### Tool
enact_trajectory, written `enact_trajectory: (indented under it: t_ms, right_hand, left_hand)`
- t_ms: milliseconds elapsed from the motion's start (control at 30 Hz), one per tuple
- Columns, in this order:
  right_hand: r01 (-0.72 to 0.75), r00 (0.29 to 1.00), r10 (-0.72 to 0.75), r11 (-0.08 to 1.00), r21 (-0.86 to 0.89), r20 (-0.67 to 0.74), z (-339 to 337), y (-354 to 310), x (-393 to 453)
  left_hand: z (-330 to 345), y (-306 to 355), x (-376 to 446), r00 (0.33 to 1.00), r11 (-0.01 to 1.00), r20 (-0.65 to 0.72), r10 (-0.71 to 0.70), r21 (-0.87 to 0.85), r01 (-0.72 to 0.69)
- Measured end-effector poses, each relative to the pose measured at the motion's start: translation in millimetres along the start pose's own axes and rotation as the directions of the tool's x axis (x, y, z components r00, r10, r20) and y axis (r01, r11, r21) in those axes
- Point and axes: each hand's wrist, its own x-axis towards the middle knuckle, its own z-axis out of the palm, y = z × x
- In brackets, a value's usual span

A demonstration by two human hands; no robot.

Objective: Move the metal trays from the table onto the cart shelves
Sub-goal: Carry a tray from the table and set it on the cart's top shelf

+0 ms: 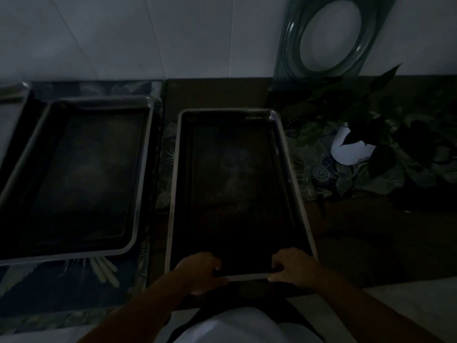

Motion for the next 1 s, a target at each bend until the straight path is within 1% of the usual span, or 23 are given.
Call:
enact_trajectory:
  t_ms: [33,67,100,133,167,200,233,267,300,333,367,400,467,500,533,567,667,733,800,867,900,1000]
  right_hand:
    - [0.000,0.999,0.000,1.000,-0.007,0.037,-4,0,-1]
    - [0.006,0.999,-0.005,1.000,-0.010,0.040,-13,0,0]
    - [0.013,1.000,-0.013,1.000,-0.009,0.004,-26,0,2]
    - [0.017,0.997,-0.016,1.000,0.015,-0.071,-42,1,7]
    - [0.018,0.985,-0.008,0.998,0.059,-0.173,-61,3,12]
    - [0.025,0.952,0.007,0.995,0.099,-0.305,-80,6,19]
    - [0.031,0.895,0.028,0.992,0.125,-0.445,-98,10,28]
    - [0.017,0.829,0.072,0.988,0.155,-0.555,-116,16,38]
    - [-0.018,0.777,0.147,0.977,0.213,-0.612,-133,20,48]
    - [-0.067,0.749,0.250,0.950,0.306,-0.613,-148,22,58]
    - [-0.111,0.741,0.357,0.900,0.421,-0.569,-161,24,68]
    - [-0.156,0.744,0.448,0.838,0.524,-0.496,-172,27,78]
    - [-0.192,0.751,0.535,0.738,0.647,-0.387,-187,34,99]
    - [-0.184,0.750,0.560,0.688,0.701,-0.352,-191,39,108]
    - [-0.174,0.750,0.579,0.639,0.749,-0.320,-194,43,115]
    - [-0.158,0.752,0.589,0.599,0.785,-0.297,-195,46,120]
    - [-0.099,0.763,0.591,0.508,0.856,-0.262,-193,54,125]
    - [-0.047,0.766,0.585,0.463,0.885,-0.265,-192,52,119]
    - [0.021,0.755,0.578,0.450,0.893,-0.309,-191,46,107]
    - [0.084,0.723,0.590,0.441,0.893,-0.359,-192,39,92]
    - [0.109,0.715,0.589,0.438,0.892,-0.376,-191,32,80]
    - [0.148,0.711,0.579,0.431,0.890,-0.398,-184,22,46]
  left_hand:
    - [-1,0,-1,1.000,0.999,0.007,0.001,-0.035,0.000]
    - [-8,-1,-1,1.000,0.995,-0.027,0.004,-0.095,-0.007]
    - [-21,-3,-1,0.995,0.988,-0.097,0.004,-0.154,-0.019]
    - [-37,-7,1,0.980,0.985,-0.200,-0.005,-0.168,-0.029]
    - [-55,-13,4,0.947,0.991,-0.320,-0.018,-0.131,-0.026]
    - [-74,-19,8,0.902,0.997,-0.431,-0.035,-0.072,0.004]
    - [-92,-26,12,0.857,0.998,-0.511,-0.070,-0.044,0.055]
    - [-108,-33,17,0.820,0.991,-0.555,-0.137,-0.075,0.115]
    - [-122,-39,22,0.788,0.972,-0.569,-0.234,-0.162,0.171]
    - [-135,-44,28,0.752,0.932,-0.561,-0.347,-0.295,0.211]
    - [-145,-51,36,0.717,0.869,-0.530,-0.453,-0.444,0.221]
    - [-154,-59,45,0.696,0.783,-0.477,-0.537,-0.589,0.200]
    - [-168,-72,59,0.691,0.568,-0.330,-0.642,-0.811,0.140]
    - [-173,-79,65,0.694,0.484,-0.280,-0.663,-0.868,0.113]
    - [-175,-85,70,0.698,0.440,-0.253,-0.670,-0.893,0.098]
    - [-177,-90,74,0.704,0.418,-0.240,-0.668,-0.904,0.089]
    - [-172,-91,79,0.720,0.337,-0.208,-0.663,-0.941,0.039]
    - [-165,-88,73,0.699,0.276,-0.215,-0.682,-0.961,-0.026]
    - [-160,-83,60,0.681,0.210,-0.219,-0.699,-0.973,-0.098]
    - [-156,-81,49,0.677,0.162,-0.219,-0.703,-0.976,-0.148]
    - [-154,-81,40,0.684,0.156,-0.224,-0.694,-0.975,-0.161]
    - [-144,-84,17,0.737,0.146,-0.225,-0.637,-0.974,-0.172]
